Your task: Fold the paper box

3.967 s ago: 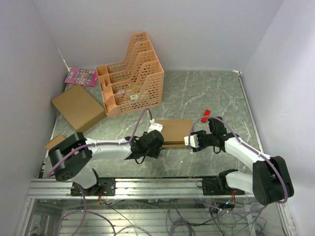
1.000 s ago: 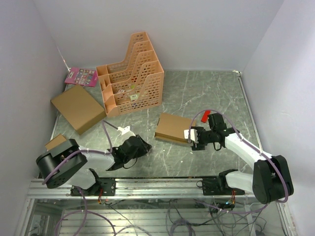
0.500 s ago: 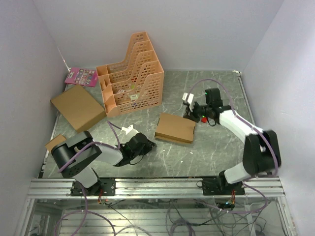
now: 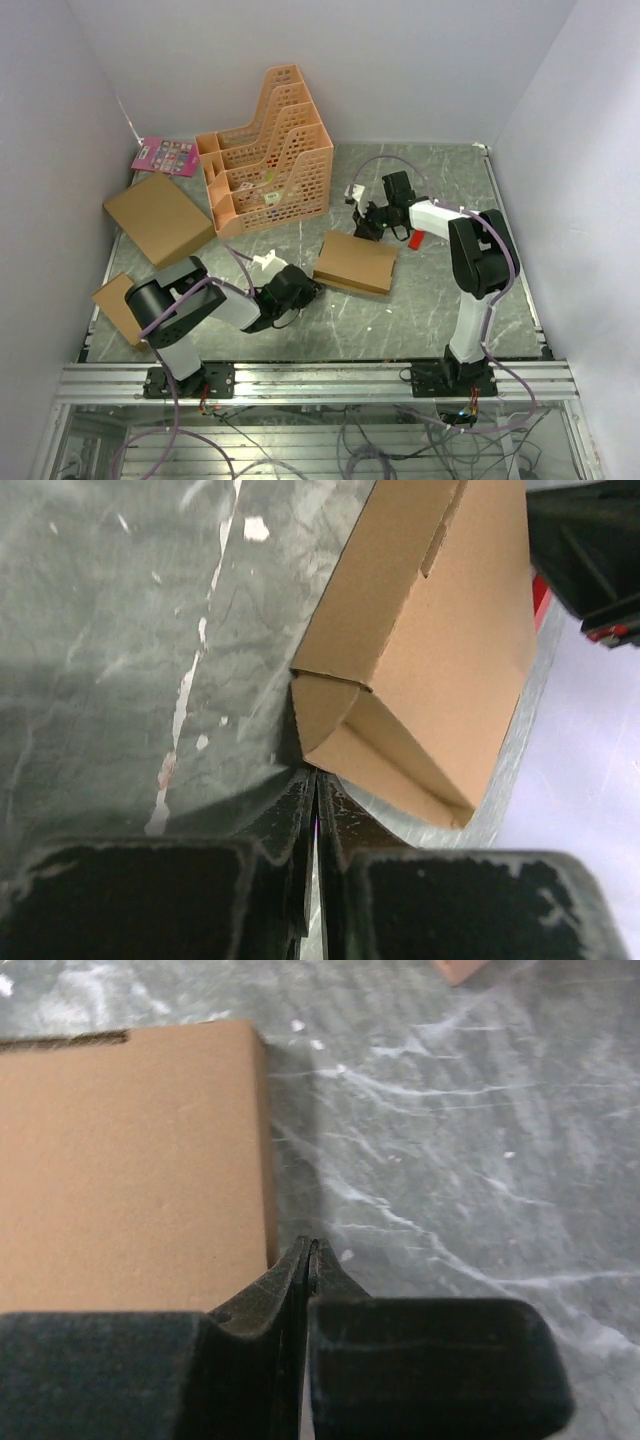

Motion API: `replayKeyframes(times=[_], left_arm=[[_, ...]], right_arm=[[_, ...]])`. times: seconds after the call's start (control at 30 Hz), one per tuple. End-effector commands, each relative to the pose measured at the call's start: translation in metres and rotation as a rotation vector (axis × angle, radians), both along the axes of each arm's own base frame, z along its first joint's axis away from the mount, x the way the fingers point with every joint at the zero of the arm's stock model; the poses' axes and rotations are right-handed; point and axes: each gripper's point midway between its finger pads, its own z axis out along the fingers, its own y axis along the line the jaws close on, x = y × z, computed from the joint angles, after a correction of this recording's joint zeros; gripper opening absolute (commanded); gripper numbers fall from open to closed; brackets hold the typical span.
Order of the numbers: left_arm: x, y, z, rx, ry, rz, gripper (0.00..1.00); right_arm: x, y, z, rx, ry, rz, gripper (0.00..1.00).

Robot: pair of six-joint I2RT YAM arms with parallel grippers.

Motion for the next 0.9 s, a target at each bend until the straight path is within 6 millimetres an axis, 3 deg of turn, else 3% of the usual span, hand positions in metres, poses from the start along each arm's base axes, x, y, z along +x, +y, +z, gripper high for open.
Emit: replayKeyframes(times=[0.0,0.3,0.4,0.5,0.63,0.87], left_arm=[[0.006,0.034,-0.037,0.204,0.04,0.035,0.11],[0.031,0.027,-0.013,0.392,-0.08,-0.073,0.1],[0.03,0.027,-0.013,0.453,-0.069,-0.117,0.09],[0.016,0.034,-0.021,0.455,-0.021,-0.146,0.1],[-0.02,0.057,-0.04,0.429,0.06,-0.173,0.13],[-0.06,0.086,-0.044,0.439,0.135,-0.236,0.16]], right_arm=[[-0.03,0.015,-0.006,0.019,0.063,0.134,0.0],[-0.069,0.026,-0.005,-0.008,0.086,0.214,0.0],[-0.068,0.027,-0.005,-0.024,0.085,0.157,0.0],[-0.054,0.017,-0.001,-0.051,0.07,0.052,0.0],[-0.04,0.0,0.01,-0.046,0.065,-0.05,0.04],[-0.044,-0.004,0.021,0.013,0.112,-0.11,0.14]])
